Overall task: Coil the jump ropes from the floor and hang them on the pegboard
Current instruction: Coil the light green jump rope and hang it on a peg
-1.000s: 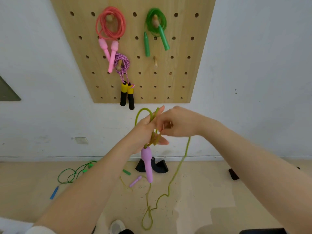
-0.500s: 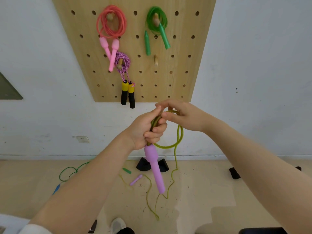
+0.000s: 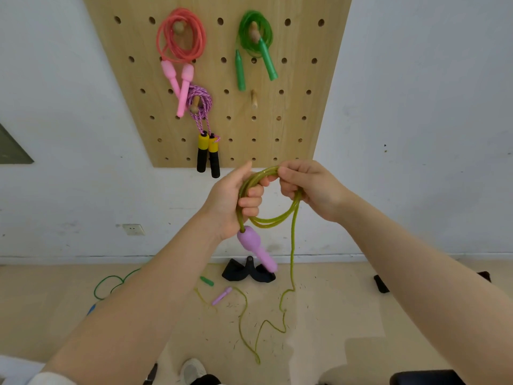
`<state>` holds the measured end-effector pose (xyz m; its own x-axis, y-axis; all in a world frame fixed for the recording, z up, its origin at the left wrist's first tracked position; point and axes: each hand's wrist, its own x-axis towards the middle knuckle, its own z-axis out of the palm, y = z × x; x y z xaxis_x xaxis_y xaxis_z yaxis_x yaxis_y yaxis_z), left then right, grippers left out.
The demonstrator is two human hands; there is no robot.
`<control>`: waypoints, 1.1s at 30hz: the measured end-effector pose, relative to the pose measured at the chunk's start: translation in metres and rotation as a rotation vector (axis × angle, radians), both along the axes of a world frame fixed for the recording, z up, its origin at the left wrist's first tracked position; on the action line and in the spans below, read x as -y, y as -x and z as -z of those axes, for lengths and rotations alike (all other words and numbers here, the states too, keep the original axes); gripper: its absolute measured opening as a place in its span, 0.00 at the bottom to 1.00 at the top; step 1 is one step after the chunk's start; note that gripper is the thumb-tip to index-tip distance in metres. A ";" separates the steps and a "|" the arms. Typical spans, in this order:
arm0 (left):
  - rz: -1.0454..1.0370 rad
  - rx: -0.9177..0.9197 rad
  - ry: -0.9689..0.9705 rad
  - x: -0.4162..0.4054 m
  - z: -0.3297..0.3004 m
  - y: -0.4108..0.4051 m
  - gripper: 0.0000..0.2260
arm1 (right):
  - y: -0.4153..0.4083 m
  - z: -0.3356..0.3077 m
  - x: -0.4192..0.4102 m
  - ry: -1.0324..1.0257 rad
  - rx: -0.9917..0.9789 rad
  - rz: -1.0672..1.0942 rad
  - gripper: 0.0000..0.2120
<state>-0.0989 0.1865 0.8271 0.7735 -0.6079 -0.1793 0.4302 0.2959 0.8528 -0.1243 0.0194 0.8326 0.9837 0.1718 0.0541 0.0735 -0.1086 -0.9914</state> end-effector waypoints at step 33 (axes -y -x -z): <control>-0.012 0.446 -0.638 0.013 0.034 0.002 0.11 | 0.002 -0.010 -0.024 1.334 0.187 -0.092 0.14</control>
<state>-0.1013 0.1737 0.7934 0.8607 -0.4825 -0.1622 0.0068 -0.3078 0.9514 -0.1266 0.0432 0.8431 0.9622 0.2624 -0.0730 0.2538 -0.9611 -0.1091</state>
